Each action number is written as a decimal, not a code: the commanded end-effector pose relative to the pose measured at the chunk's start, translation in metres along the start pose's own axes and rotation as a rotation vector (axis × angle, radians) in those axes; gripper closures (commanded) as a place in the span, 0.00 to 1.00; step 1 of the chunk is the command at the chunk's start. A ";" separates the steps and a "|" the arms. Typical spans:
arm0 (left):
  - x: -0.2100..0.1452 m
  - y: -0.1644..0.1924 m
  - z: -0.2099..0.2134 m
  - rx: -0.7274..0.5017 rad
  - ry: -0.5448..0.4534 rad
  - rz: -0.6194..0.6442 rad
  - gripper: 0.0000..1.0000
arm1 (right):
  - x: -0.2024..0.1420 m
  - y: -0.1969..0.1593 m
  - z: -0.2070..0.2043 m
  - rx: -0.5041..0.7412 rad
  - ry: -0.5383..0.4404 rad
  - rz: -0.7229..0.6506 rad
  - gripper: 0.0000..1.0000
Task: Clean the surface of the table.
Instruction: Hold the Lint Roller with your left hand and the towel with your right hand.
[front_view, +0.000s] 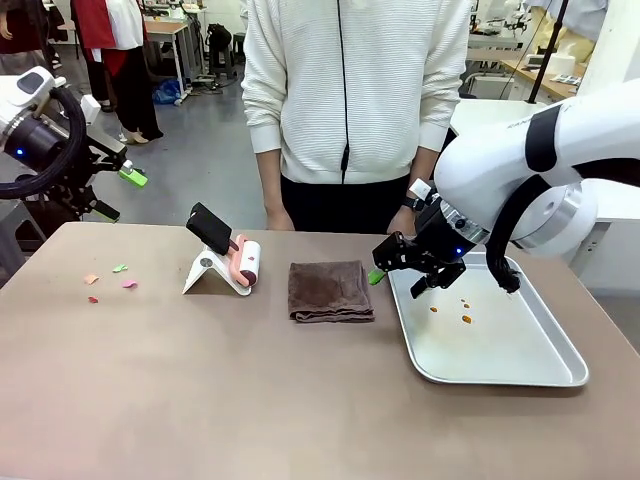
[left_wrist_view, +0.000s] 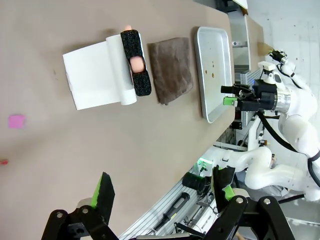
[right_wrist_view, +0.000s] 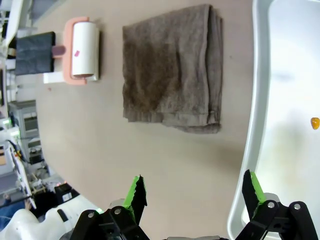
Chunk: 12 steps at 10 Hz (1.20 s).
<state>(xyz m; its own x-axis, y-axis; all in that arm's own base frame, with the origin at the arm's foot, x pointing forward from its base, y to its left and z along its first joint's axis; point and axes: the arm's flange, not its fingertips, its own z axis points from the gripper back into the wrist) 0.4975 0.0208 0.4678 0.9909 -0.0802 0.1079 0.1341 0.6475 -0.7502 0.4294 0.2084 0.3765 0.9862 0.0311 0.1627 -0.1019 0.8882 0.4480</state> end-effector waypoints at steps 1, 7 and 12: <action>-0.003 -0.003 0.000 -0.018 -0.012 -0.002 0.00 | -0.002 0.000 0.001 0.001 -0.004 0.004 0.00; -0.008 -0.025 0.008 -0.038 -0.016 -0.115 0.00 | 0.007 0.017 0.007 0.039 -0.076 0.010 0.00; 0.029 -0.034 -0.041 0.041 0.013 -0.099 0.00 | 0.048 0.092 -0.035 -0.032 -0.103 0.001 0.00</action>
<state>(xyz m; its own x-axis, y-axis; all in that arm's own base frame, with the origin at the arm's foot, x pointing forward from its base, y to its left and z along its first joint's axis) 0.5117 -0.0377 0.4747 0.9672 -0.1731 0.1857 0.2537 0.6372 -0.7277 0.4608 0.2922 0.3976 0.9690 0.0150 0.2465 -0.1337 0.8710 0.4728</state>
